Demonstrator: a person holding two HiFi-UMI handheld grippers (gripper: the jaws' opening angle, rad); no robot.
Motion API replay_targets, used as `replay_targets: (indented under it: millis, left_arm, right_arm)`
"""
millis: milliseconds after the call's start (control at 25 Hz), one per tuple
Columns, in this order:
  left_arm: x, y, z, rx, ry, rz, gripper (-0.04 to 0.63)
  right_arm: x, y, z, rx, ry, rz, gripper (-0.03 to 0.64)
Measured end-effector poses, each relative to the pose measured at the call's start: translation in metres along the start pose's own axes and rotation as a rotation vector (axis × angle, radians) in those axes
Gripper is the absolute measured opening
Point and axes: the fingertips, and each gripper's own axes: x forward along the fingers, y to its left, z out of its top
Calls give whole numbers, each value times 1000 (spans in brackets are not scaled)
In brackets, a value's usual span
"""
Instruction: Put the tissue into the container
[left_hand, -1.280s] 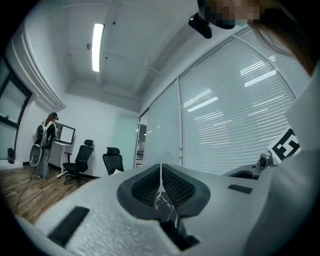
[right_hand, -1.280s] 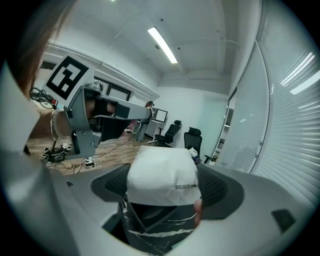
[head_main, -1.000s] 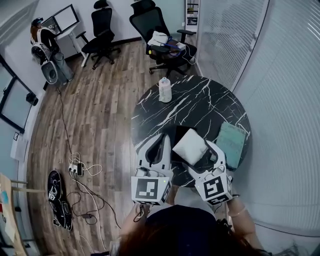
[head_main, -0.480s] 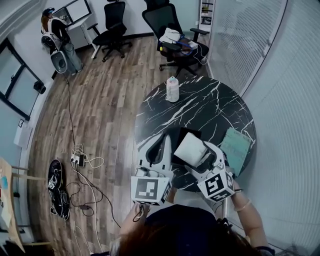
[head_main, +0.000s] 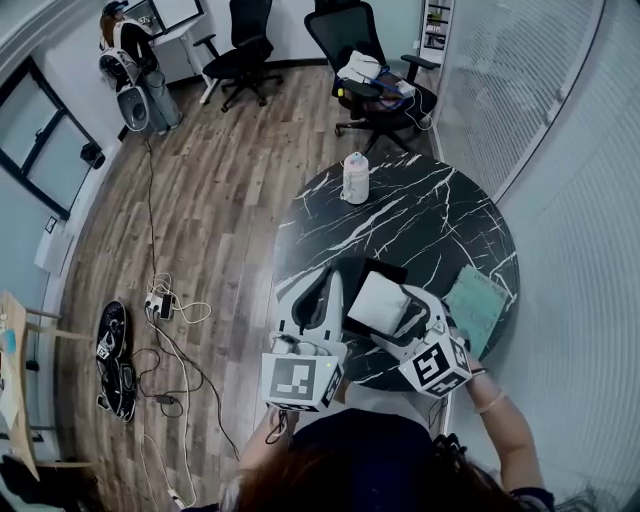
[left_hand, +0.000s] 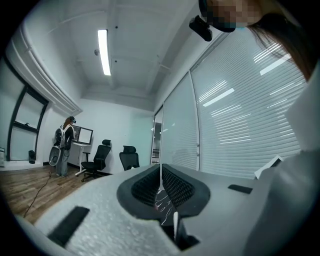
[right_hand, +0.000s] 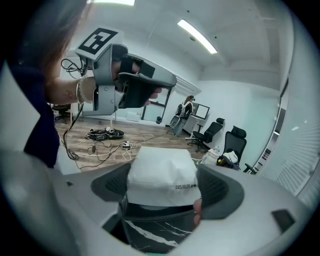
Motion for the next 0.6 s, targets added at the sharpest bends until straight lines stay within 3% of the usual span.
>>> replay_targets:
  millis: [600]
  left_arm:
    - [12, -5, -13, -2, 10, 53, 34]
  right_arm:
    - [26, 7, -40, -31, -33, 170, 420]
